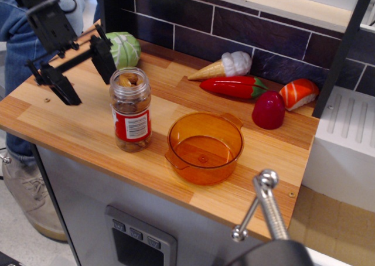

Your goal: Pour almonds in pot

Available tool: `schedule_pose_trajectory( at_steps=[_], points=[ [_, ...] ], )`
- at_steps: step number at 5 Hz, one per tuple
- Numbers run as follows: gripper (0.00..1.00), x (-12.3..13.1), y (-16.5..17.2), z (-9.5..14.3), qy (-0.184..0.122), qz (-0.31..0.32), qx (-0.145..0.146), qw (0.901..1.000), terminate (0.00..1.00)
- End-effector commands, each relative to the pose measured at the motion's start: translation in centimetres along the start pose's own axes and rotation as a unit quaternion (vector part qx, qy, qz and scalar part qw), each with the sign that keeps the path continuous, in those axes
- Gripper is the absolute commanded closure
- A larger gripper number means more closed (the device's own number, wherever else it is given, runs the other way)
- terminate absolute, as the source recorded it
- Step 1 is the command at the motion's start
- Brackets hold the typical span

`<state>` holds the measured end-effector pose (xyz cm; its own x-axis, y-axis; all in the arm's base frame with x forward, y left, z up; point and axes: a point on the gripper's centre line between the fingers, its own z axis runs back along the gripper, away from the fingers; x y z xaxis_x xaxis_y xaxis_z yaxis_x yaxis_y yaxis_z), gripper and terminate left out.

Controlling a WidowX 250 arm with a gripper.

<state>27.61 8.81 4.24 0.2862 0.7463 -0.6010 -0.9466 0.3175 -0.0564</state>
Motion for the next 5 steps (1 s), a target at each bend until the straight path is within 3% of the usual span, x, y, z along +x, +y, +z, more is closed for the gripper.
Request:
schedule_pose_trajectory(
  at_steps=[1,3,5],
  points=[
    [0.0,-2.6,-0.7,-0.8,0.019,0.004,0.011,0.9998,0.0],
    [0.0,-5.8,-1.2,-2.3,0.039,0.009,0.03,0.9987,0.0],
    [0.0,-6.5,-1.6,-3.4,0.048,0.047,0.054,0.9963,0.0]
  ],
)
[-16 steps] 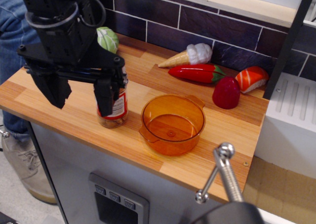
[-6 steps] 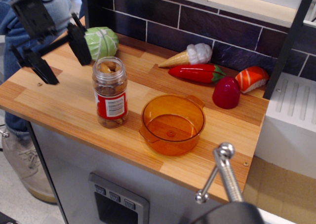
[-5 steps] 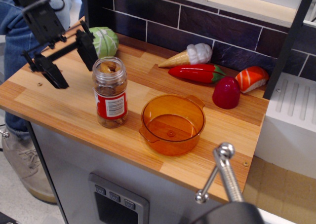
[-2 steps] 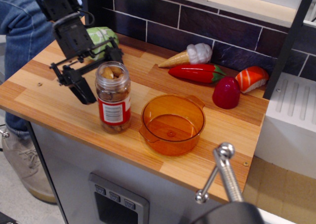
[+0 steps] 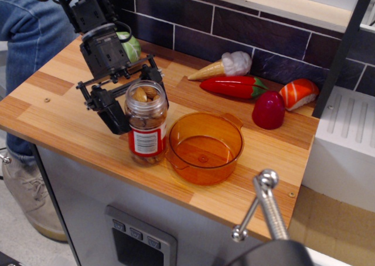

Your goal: Pour almonds in pot

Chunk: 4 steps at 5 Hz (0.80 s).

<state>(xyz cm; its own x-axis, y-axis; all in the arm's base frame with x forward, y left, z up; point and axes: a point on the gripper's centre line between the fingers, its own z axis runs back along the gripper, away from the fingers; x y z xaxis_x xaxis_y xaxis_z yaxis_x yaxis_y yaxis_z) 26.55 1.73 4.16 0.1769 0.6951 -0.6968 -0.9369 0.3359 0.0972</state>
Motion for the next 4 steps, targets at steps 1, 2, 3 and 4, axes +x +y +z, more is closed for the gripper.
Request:
schedule_pose_trajectory(
  at_steps=[1,2,3,4],
  points=[
    [1.0,-1.1,-0.8,1.5,-0.033,0.014,-0.031,0.9989,0.0],
    [1.0,-1.9,-2.3,3.7,-0.05,0.02,-0.059,0.9968,0.0],
    [1.0,-3.1,-4.2,4.6,-0.169,-0.028,-0.085,0.9816,0.0],
    [1.0,-3.9,-5.1,4.6,-0.24,-0.062,-0.091,0.9646,0.0]
  ],
)
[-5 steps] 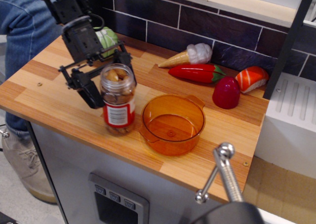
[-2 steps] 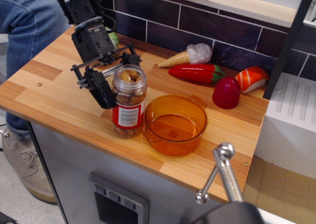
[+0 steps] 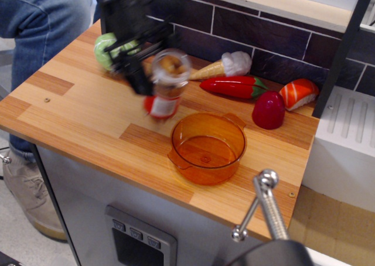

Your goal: Pour almonds in pot

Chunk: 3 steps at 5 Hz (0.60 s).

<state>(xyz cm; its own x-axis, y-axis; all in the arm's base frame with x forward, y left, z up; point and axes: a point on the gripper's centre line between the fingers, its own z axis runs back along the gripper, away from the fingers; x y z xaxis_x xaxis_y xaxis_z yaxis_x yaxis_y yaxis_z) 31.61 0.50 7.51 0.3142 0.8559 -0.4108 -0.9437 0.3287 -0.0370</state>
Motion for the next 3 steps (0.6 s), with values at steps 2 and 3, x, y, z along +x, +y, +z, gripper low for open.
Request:
schedule_pose_trajectory(
  at_steps=[2,3],
  points=[
    [1.0,-3.1,-2.03,1.72,-0.263,-0.151,-0.076,0.9499,0.0],
    [1.0,-3.45,-2.46,1.33,-0.332,-0.189,-0.114,0.9171,0.0]
  ],
)
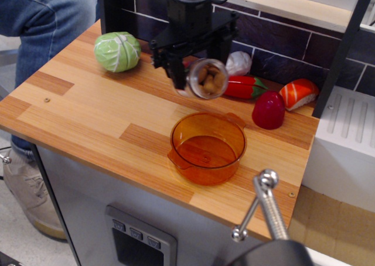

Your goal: Pour almonds in pot

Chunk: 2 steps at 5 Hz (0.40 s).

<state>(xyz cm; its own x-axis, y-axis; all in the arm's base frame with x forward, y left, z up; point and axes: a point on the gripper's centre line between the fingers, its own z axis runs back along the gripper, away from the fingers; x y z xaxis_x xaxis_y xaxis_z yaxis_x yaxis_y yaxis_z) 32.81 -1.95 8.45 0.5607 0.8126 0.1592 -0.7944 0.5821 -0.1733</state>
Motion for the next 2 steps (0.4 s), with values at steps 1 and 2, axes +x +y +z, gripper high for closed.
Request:
schedule_pose_trajectory(
  at_steps=[1,2],
  points=[
    [1.0,0.01,-1.14,1.25,-0.133,-0.041,-0.082,0.9869,0.0],
    [1.0,0.11,-1.3,1.08,-0.188,-0.058,-0.102,0.9752,0.0]
  ],
)
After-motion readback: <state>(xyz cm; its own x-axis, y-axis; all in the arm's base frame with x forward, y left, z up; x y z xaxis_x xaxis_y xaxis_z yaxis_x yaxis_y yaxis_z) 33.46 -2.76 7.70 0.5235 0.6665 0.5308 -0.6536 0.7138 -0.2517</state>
